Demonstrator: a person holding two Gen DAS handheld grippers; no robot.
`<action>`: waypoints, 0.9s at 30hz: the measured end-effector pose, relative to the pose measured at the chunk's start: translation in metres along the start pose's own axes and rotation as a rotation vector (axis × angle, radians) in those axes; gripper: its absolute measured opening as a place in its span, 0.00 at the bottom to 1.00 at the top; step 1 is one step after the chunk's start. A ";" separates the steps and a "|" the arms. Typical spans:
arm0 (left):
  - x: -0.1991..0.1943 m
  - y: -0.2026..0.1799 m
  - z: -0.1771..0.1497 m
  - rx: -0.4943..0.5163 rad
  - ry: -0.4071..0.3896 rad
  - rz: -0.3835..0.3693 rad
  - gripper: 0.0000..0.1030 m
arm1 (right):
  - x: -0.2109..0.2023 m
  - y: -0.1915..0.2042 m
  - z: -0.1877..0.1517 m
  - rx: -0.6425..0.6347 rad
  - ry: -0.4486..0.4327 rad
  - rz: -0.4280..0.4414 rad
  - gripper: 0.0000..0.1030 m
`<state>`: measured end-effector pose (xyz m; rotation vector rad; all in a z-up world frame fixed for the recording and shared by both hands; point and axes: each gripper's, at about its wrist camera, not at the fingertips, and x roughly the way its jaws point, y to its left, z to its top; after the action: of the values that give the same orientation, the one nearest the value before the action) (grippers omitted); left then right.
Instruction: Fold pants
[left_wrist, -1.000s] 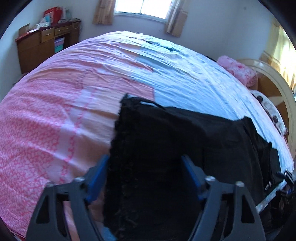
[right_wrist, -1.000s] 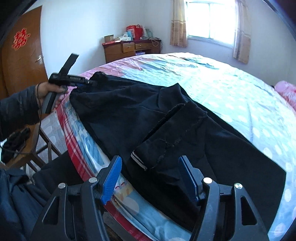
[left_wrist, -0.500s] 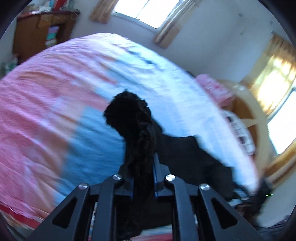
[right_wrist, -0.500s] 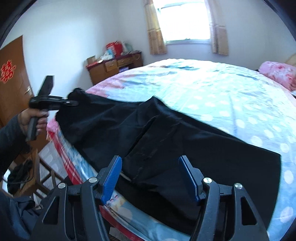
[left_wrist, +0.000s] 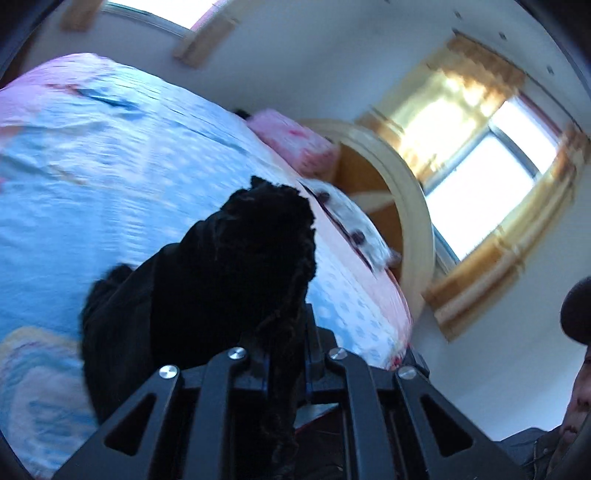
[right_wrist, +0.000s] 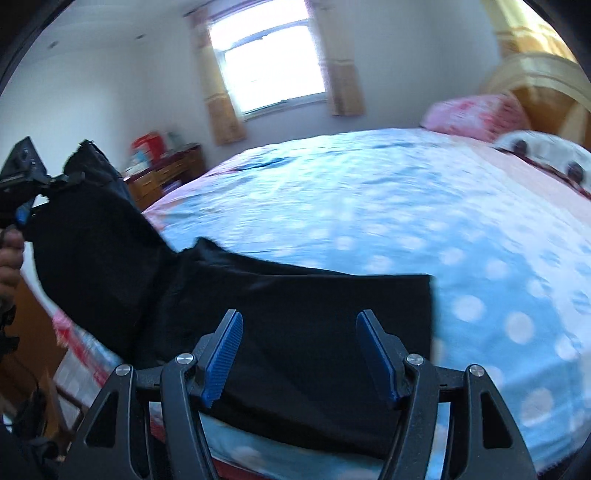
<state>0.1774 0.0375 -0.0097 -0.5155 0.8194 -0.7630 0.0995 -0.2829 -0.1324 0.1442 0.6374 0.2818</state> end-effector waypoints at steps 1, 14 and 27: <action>0.014 -0.007 -0.001 0.000 0.026 -0.013 0.12 | -0.003 -0.010 -0.001 0.029 -0.002 -0.030 0.64; 0.185 -0.041 -0.044 0.055 0.344 -0.025 0.18 | -0.017 -0.103 -0.011 0.331 -0.018 -0.228 0.64; 0.124 -0.024 -0.061 0.269 0.140 0.207 0.71 | -0.013 -0.058 0.000 0.185 0.026 0.044 0.64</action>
<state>0.1747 -0.0802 -0.0856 -0.1356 0.8686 -0.7086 0.1017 -0.3423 -0.1379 0.3329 0.6865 0.2674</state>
